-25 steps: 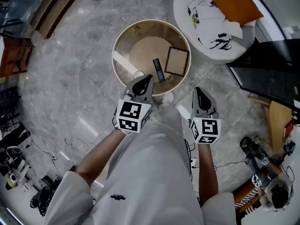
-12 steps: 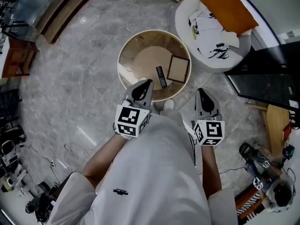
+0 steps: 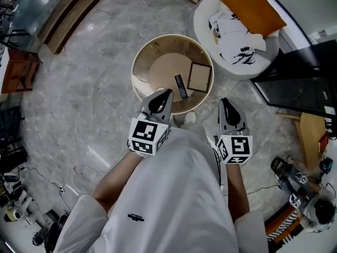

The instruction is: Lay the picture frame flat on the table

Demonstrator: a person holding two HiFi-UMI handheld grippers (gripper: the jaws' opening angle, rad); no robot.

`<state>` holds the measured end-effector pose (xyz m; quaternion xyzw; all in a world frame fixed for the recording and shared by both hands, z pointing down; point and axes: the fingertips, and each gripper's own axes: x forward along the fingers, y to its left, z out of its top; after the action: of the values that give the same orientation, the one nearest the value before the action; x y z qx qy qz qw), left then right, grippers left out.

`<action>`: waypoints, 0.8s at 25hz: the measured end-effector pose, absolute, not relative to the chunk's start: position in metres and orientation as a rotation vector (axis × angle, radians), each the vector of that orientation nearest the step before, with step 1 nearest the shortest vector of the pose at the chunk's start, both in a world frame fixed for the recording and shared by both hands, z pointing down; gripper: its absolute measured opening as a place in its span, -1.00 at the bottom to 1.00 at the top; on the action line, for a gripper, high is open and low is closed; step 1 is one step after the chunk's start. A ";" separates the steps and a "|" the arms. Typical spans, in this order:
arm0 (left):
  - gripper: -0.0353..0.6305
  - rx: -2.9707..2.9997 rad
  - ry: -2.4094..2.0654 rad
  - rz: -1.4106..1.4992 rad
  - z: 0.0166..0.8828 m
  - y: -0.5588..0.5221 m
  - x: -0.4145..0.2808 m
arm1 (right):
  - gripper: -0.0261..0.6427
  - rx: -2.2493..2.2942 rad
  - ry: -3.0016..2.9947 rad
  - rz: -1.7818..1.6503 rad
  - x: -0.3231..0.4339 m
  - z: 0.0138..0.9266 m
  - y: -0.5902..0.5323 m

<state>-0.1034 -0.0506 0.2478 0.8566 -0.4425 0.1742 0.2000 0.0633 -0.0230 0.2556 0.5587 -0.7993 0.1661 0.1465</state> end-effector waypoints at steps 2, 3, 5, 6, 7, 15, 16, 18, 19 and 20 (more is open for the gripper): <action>-0.88 2.397 -1.226 0.489 0.248 -0.050 -0.104 | -0.90 1.618 -2.295 0.483 0.061 0.255 -0.021; -0.88 2.398 -1.221 0.488 0.248 -0.049 -0.104 | -0.90 1.621 -2.293 0.484 0.060 0.255 -0.020; -0.88 2.399 -1.214 0.486 0.248 -0.047 -0.103 | -0.90 1.624 -2.291 0.483 0.059 0.254 -0.018; -0.88 2.400 -1.211 0.484 0.248 -0.046 -0.102 | -0.90 1.626 -2.290 0.483 0.059 0.254 -0.017; -0.88 2.400 -1.208 0.483 0.249 -0.045 -0.102 | -0.90 1.629 -2.289 0.482 0.058 0.254 -0.016; -0.88 2.409 -1.205 0.488 0.248 -0.042 -0.104 | -0.90 1.623 -2.278 0.464 0.055 0.253 -0.007; -0.88 2.409 -1.207 0.488 0.248 -0.041 -0.104 | -0.90 1.622 -2.279 0.464 0.056 0.253 -0.006; -0.88 2.408 -1.211 0.489 0.248 -0.040 -0.104 | -0.90 1.623 -2.281 0.465 0.056 0.253 -0.005; -0.88 2.408 -1.213 0.489 0.247 -0.039 -0.104 | -0.90 1.623 -2.282 0.465 0.055 0.253 -0.005; -0.88 2.407 -1.213 0.489 0.247 -0.038 -0.105 | -0.90 1.622 -2.284 0.463 0.055 0.253 -0.005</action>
<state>-0.1046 -0.0378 0.2474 0.8610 -0.4339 0.1750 0.1995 0.0548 -0.0045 0.2525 0.5648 -0.7952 0.1612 0.1505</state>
